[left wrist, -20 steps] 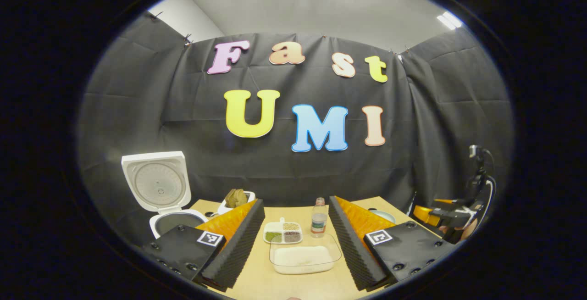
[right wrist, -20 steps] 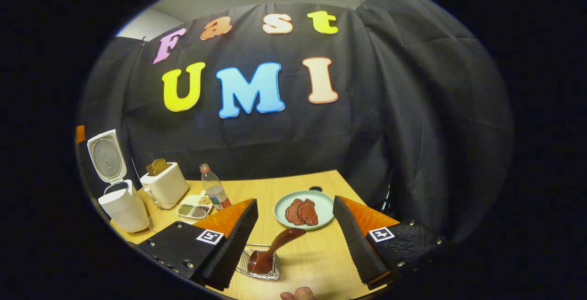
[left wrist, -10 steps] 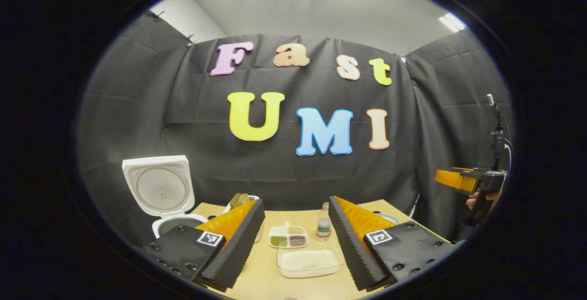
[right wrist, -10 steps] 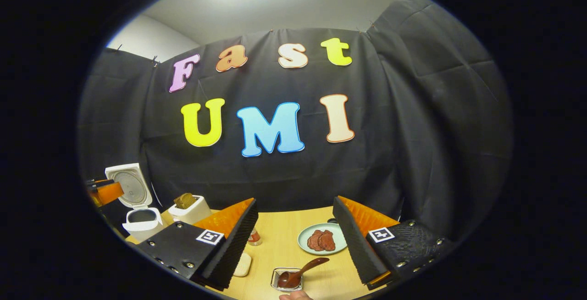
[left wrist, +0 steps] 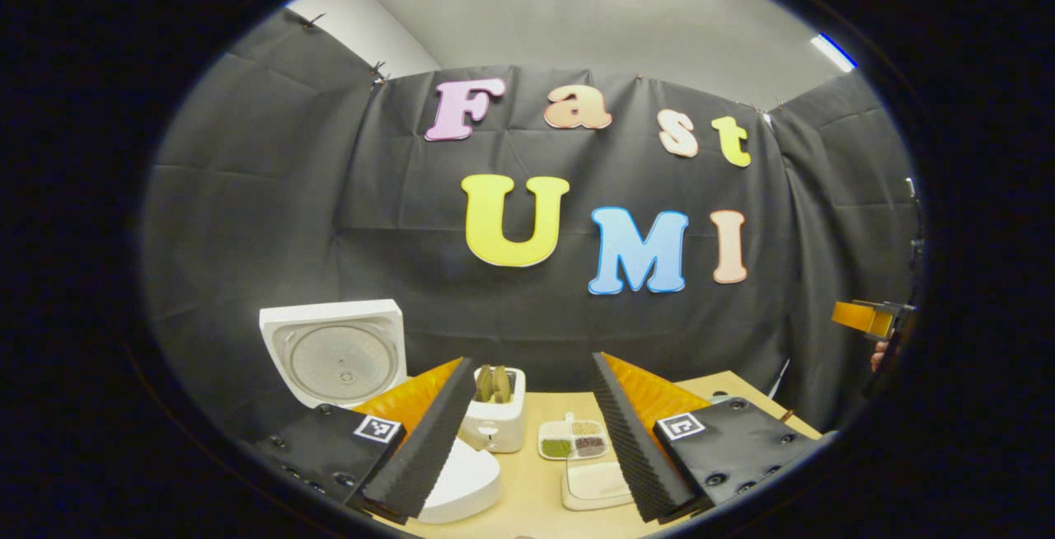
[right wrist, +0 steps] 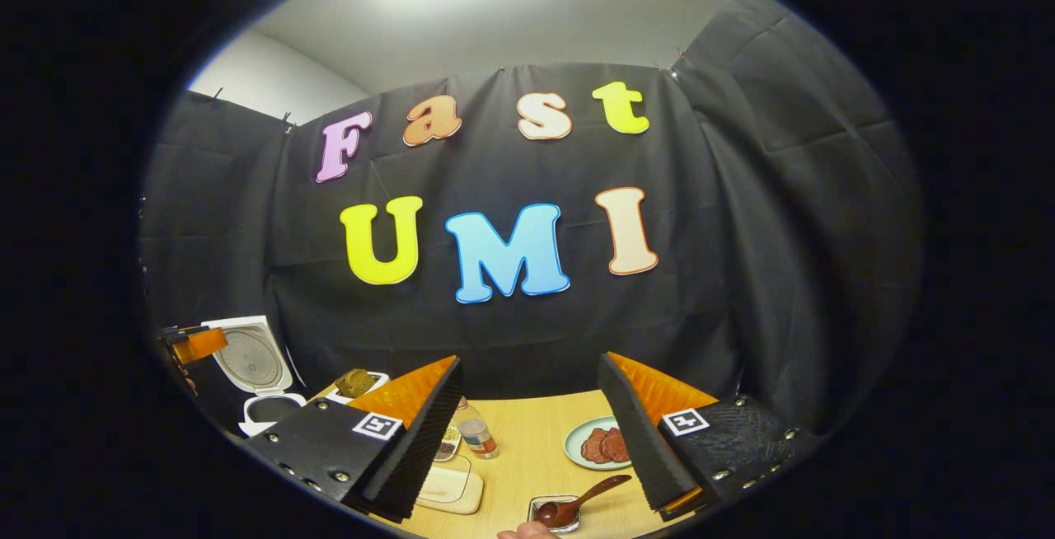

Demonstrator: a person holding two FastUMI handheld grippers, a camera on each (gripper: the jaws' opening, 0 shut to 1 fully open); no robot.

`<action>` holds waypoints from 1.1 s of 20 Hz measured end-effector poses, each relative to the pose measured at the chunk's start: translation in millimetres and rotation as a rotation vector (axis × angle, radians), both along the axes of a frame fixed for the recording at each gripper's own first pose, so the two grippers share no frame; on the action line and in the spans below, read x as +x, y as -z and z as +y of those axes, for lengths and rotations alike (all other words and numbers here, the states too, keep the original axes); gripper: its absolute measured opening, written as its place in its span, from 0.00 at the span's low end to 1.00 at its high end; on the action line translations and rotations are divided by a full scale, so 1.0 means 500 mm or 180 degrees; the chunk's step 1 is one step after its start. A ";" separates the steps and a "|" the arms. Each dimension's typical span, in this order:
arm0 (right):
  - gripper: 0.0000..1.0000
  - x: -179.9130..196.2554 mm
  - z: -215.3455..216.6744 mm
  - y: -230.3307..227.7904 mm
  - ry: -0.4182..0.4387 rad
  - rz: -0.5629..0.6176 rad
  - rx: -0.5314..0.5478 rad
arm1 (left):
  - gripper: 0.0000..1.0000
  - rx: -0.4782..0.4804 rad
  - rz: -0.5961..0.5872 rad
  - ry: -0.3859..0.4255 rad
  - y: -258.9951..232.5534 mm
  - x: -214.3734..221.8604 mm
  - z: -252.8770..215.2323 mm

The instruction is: Close the left gripper, press the button to open the rice cooker; take a wooden spoon from the chopstick holder with the right hand, scoop a spoonful of rice and pour it into the rice cooker, then put the wooden spoon back into the chopstick holder.

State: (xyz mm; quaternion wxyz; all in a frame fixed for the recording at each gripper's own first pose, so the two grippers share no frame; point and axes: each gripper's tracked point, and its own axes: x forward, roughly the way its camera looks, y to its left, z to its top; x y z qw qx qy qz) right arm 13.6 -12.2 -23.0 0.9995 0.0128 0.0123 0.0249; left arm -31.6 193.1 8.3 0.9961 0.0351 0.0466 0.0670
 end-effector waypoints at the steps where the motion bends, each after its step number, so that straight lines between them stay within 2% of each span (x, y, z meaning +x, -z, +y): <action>1: 0.99 0.005 0.008 -0.003 -0.0014 -0.0006 -0.0007 | 0.97 -0.0001 0.0003 -0.0021 -0.001 0.007 0.017; 3: 0.95 0.013 0.024 0.001 -0.0037 0.0005 -0.0036 | 0.96 0.0010 0.0001 -0.0085 -0.008 0.028 0.060; 4: 0.99 0.015 0.033 0.003 -0.0060 0.0009 -0.0050 | 0.96 -0.0003 -0.0009 -0.0121 -0.013 0.036 0.082; 6: 0.96 0.023 0.045 0.010 -0.0080 0.0031 -0.0102 | 0.96 -0.0032 -0.0059 -0.0227 -0.036 0.057 0.136; 7: 0.99 0.029 0.049 0.014 -0.0088 0.0049 -0.0118 | 0.96 -0.0029 -0.0082 -0.0306 -0.045 0.067 0.171; 13: 0.99 0.052 0.063 0.041 -0.0087 0.0180 -0.0125 | 0.96 -0.0107 -0.0114 -0.0788 -0.086 0.123 0.366; 19: 0.99 0.075 0.075 0.045 -0.0098 0.0219 -0.0165 | 0.96 -0.0214 -0.0062 -0.1290 -0.089 0.186 0.522; 22: 0.99 0.084 0.079 0.053 -0.0086 0.0250 -0.0194 | 0.96 -0.0241 -0.0037 -0.1485 -0.076 0.225 0.569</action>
